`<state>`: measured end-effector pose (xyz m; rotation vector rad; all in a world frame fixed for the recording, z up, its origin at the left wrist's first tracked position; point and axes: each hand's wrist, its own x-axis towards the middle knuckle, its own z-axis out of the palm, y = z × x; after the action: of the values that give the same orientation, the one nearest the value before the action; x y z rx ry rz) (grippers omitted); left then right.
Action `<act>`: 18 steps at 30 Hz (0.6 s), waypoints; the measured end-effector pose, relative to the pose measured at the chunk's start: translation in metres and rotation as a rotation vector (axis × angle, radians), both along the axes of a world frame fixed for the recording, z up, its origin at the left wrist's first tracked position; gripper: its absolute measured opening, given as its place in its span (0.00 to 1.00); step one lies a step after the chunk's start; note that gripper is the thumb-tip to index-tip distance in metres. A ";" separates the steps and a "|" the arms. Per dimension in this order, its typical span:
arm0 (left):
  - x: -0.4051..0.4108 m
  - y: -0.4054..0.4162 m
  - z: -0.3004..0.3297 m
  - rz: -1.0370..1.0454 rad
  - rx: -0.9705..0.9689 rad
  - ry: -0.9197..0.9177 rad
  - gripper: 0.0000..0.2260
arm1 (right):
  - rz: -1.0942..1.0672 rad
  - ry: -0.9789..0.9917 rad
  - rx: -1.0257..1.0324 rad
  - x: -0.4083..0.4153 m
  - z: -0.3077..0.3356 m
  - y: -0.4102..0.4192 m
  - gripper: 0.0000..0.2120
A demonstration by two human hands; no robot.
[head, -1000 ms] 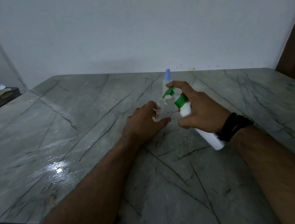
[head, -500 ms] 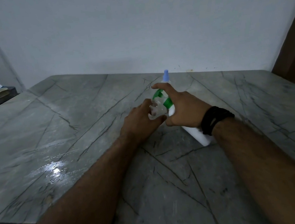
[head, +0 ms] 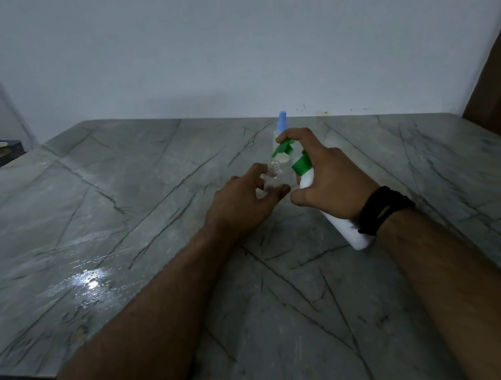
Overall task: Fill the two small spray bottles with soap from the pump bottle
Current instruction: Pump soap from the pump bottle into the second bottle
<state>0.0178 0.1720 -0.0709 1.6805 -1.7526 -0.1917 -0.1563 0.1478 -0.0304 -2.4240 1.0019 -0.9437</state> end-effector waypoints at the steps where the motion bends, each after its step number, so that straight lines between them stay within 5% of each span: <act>1: 0.000 0.000 0.000 0.000 -0.001 0.005 0.23 | 0.000 -0.008 0.006 -0.002 0.001 0.001 0.38; 18: 0.000 0.002 0.002 -0.022 0.022 0.010 0.23 | 0.018 -0.019 0.053 -0.003 0.005 0.003 0.33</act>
<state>0.0173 0.1737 -0.0690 1.6735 -1.7679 -0.2297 -0.1594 0.1512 -0.0250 -2.3719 0.9836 -0.9208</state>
